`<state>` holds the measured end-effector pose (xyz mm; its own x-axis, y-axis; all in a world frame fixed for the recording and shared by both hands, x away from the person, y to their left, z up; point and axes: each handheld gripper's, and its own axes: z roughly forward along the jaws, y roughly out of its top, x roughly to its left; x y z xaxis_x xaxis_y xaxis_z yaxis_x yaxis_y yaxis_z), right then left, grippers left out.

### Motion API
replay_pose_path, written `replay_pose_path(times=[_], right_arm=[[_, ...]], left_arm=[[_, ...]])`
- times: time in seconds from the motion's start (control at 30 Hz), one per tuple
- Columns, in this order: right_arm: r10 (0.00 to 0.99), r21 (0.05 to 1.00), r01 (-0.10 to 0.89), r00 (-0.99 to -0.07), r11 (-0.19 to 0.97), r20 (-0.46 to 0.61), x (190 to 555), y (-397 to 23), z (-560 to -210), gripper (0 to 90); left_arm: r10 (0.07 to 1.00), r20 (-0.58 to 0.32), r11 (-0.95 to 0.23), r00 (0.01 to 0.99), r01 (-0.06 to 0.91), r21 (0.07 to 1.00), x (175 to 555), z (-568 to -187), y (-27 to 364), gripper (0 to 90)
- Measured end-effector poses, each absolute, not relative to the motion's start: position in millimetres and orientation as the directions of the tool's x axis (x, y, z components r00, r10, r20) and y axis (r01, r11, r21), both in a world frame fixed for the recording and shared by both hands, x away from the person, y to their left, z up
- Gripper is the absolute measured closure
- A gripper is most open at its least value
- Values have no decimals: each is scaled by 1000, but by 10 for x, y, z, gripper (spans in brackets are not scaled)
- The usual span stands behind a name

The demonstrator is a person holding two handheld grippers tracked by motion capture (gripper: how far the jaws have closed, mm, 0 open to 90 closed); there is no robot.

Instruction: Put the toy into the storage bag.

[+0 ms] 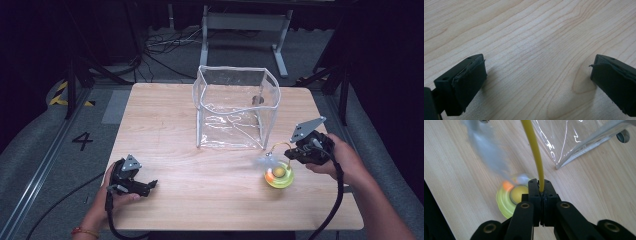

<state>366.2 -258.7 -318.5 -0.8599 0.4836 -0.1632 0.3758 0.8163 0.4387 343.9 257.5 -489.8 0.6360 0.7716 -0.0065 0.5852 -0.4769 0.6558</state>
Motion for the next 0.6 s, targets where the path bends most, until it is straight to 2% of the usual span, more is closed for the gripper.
replay_pose_path(times=[0.6], right_arm=[[561, 440, 441, -806, 782, -188, 3795, -2846, -2986, 886]], left_arm=[[771, -8, -477, 637, 585, 656, 3440, -4899, 2575, 5]])
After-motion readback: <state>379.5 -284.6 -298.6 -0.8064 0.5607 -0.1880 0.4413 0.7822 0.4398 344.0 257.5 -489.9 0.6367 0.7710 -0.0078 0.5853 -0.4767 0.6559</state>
